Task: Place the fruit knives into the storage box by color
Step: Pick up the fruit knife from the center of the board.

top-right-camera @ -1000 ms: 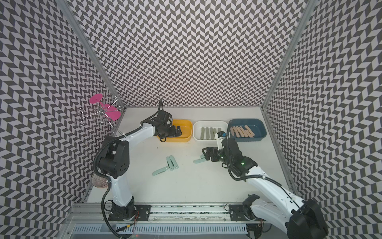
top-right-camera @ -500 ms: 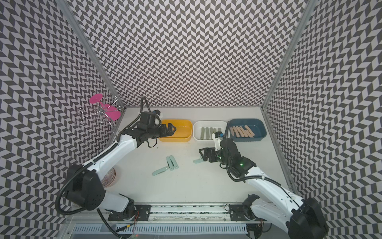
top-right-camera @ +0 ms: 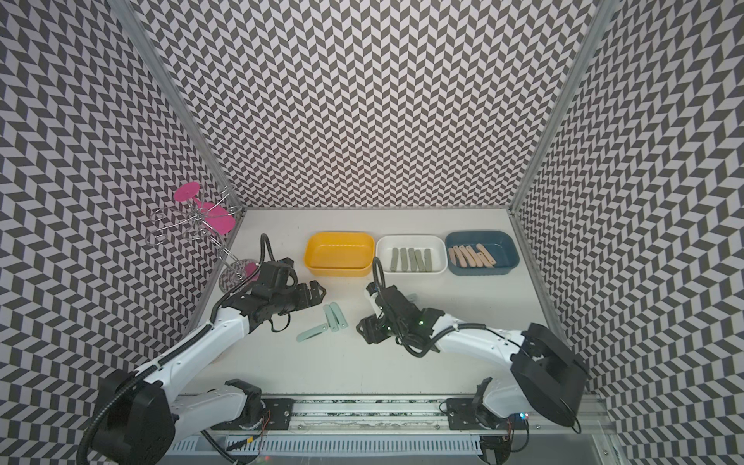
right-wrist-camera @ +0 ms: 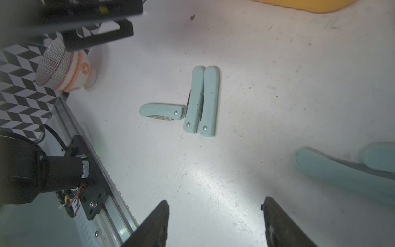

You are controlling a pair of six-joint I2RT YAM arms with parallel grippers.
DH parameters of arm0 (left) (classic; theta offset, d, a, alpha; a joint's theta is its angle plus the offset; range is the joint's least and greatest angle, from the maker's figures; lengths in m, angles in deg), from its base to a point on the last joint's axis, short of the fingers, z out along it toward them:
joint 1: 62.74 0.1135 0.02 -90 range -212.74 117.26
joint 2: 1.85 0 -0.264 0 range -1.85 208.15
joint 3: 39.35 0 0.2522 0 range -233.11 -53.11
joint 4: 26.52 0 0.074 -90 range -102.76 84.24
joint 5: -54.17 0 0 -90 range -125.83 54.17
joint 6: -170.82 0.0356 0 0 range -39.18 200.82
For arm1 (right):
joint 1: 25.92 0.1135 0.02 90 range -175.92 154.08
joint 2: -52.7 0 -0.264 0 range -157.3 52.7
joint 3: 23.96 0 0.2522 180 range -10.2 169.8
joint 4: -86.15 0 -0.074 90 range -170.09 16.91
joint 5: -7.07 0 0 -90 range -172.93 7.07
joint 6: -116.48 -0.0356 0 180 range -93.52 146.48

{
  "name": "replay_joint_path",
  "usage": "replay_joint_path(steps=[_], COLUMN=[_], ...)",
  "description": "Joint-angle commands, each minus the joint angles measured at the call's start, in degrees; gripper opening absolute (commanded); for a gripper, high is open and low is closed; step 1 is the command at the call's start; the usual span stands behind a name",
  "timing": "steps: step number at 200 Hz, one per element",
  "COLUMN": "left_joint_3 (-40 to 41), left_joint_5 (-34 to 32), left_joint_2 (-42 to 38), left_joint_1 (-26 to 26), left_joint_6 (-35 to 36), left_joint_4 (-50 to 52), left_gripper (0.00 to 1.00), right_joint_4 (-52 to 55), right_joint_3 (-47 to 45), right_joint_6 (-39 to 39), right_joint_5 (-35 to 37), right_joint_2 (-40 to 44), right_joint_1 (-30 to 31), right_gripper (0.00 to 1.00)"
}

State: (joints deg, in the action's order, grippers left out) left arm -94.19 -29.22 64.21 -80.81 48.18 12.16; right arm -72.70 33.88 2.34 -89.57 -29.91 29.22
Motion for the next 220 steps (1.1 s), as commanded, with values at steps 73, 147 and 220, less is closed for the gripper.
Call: replay_joint_path(steps=[73,147,220], left_joint_3=[-1.71,-1.02,-0.32], left_joint_5=[3.63,5.82,7.38], left_joint_2=[0.9,0.12,-0.39], left_joint_1=[9.21,9.93,9.92], left_joint_6=[4.26,4.43,3.52], left_joint_4=[-3.51,-4.0,-4.36], left_gripper=[1.0,1.0,1.0], right_joint_4=[0.28,2.07,4.53], right_joint_3=[13.62,18.95,24.69], right_joint_6=[2.3,3.13,4.48], right_joint_5=[12.12,14.01,17.38], right_joint_2=[-18.99,-26.21,-32.53], right_joint_1=[5.86,5.99,6.02], right_gripper=[0.56,0.53,0.46])
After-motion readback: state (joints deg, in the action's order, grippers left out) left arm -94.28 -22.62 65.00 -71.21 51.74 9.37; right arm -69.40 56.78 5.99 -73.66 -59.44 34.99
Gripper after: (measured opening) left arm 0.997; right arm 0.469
